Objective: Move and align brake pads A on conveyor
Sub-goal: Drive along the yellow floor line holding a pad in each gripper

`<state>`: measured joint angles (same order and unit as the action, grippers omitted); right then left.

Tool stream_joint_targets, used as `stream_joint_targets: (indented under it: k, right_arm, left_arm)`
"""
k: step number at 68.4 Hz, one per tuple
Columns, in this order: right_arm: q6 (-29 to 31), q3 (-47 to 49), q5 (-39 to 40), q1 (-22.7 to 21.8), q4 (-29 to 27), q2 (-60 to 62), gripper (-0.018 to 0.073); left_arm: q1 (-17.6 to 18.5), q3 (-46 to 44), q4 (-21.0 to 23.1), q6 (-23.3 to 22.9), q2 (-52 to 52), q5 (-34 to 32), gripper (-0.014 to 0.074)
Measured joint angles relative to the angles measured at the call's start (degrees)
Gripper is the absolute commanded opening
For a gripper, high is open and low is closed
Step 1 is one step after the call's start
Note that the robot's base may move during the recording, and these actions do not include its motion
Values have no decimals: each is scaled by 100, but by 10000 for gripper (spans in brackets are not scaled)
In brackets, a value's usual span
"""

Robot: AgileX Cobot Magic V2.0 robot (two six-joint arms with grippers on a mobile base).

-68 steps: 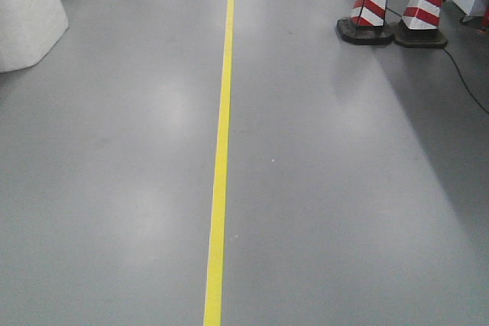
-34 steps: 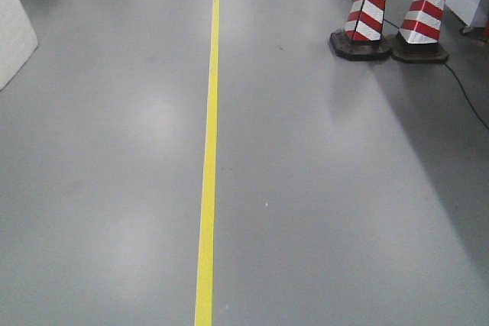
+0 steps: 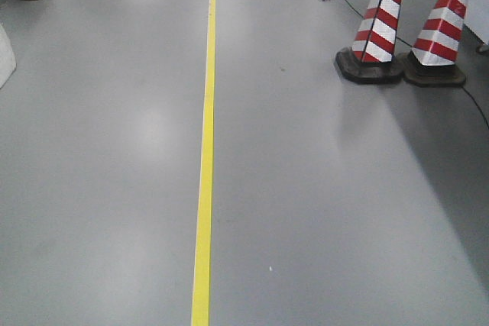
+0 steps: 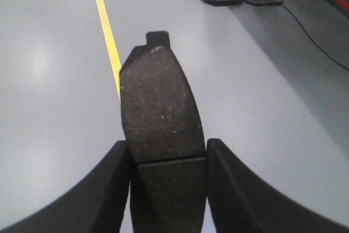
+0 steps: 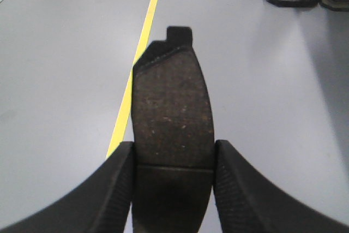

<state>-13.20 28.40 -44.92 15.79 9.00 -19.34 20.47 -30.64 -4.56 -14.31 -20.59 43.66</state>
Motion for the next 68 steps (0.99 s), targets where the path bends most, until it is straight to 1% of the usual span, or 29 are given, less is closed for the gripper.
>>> stream_joint_targets:
  k: [68]
  right_arm:
    - [0, 0, 0, 0, 0, 0, -5]
  left_arm:
    - [0, 0, 0, 0, 0, 0, -7]
